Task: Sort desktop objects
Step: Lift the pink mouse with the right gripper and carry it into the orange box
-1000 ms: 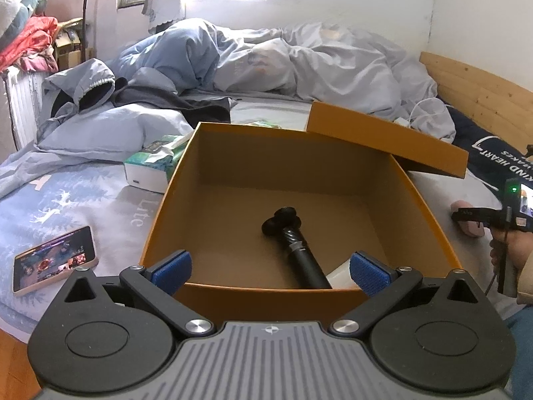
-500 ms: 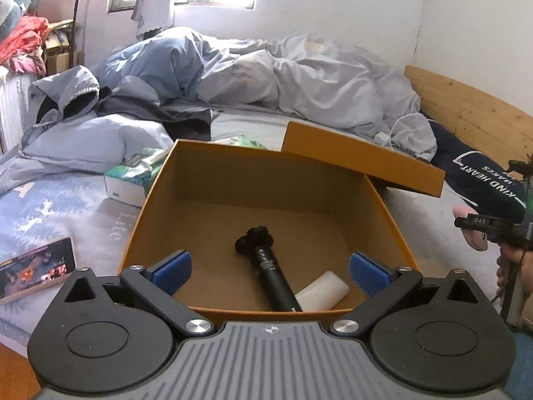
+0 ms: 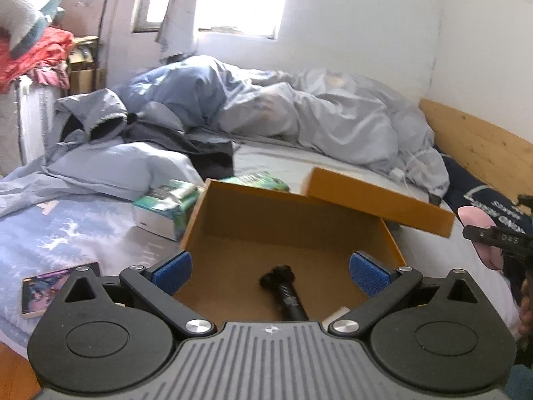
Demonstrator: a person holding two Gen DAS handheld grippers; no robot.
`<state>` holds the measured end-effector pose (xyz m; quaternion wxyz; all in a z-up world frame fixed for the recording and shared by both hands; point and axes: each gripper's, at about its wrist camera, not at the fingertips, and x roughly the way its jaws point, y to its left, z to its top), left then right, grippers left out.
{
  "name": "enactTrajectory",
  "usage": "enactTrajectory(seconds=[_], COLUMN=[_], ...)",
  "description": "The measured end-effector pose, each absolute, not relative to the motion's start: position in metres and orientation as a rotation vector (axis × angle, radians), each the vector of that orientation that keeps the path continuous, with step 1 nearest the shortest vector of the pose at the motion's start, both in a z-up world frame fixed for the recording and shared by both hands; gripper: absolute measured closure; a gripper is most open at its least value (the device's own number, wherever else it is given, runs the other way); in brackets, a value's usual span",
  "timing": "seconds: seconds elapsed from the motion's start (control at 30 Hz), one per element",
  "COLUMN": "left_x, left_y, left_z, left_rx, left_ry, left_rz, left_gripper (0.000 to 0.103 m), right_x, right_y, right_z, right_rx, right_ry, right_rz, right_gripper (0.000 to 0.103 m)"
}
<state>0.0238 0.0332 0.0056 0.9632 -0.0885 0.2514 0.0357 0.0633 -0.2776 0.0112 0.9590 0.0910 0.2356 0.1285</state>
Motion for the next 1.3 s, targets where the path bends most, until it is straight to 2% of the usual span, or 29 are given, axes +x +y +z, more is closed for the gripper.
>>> enactTrajectory(seconds=[0.23, 0.47, 0.93, 1.3], left_x=[0.021, 0.019, 0.015, 0.016], left_y=[0.060, 0.074, 0.099, 0.107], left_z=[0.014, 0.014, 0.008, 0.005], left_rx=[-0.225, -0.265, -0.302, -0.320], left_ry=[0.474, 0.467, 0.479, 0.492], left_rz=[0.165, 0.228, 0.282, 0.310], left_gripper=[0.000, 0.000, 0.000, 0.000], right_x=[0.057, 0.066, 0.095, 0.128], right_y=[-0.217, -0.169, -0.105, -0.083], right_z=[0.045, 0.052, 0.025, -0.026], right_rx=[0.080, 0.023, -0.084, -0.160], right_ry=[0.467, 0.501, 0.631, 0.754], right_rz=[0.404, 0.470, 0.472, 0.437], right_gripper=[0.040, 0.040, 0.040, 0.040])
